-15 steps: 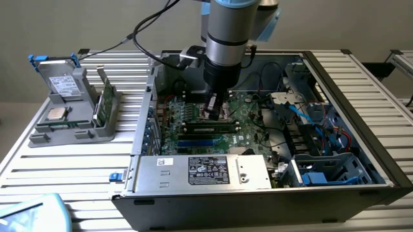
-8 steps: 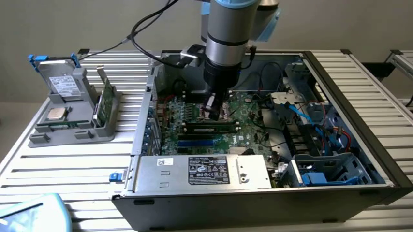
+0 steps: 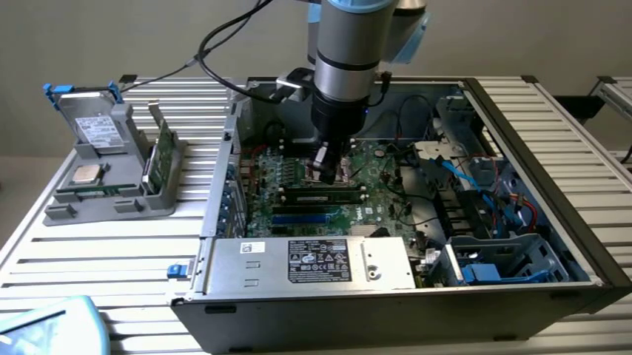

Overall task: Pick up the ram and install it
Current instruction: 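Press down the ram until it locks into place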

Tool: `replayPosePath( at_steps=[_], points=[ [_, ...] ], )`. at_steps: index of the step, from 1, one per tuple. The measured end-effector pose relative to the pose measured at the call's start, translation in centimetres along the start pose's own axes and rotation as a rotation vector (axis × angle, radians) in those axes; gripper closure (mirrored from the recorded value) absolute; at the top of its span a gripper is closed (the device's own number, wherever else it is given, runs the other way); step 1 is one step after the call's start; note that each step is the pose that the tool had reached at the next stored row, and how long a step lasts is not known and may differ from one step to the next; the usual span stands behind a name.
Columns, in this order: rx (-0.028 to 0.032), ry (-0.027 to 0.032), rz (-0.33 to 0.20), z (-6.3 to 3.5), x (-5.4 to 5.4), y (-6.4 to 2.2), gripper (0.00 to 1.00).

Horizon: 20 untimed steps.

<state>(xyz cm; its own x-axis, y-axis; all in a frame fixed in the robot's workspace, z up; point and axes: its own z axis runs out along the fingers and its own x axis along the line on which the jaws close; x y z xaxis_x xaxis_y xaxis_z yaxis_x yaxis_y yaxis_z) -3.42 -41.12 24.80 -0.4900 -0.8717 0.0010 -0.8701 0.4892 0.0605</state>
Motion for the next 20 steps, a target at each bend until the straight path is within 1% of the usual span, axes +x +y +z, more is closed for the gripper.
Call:
replayPosePath(
  at_steps=[1,2,13,20],
  points=[
    [0.0001,-0.0004,0.009,0.0,0.0,0.0,0.89],
    [0.0001,-0.0014,0.03,0.0,0.01,0.0,0.89],
    [0.0015,-0.0057,0.143,0.0,0.01,0.0,0.89],
    [0.0039,-0.006,0.213,-0.01,0.01,0.0,0.89]
  ],
)
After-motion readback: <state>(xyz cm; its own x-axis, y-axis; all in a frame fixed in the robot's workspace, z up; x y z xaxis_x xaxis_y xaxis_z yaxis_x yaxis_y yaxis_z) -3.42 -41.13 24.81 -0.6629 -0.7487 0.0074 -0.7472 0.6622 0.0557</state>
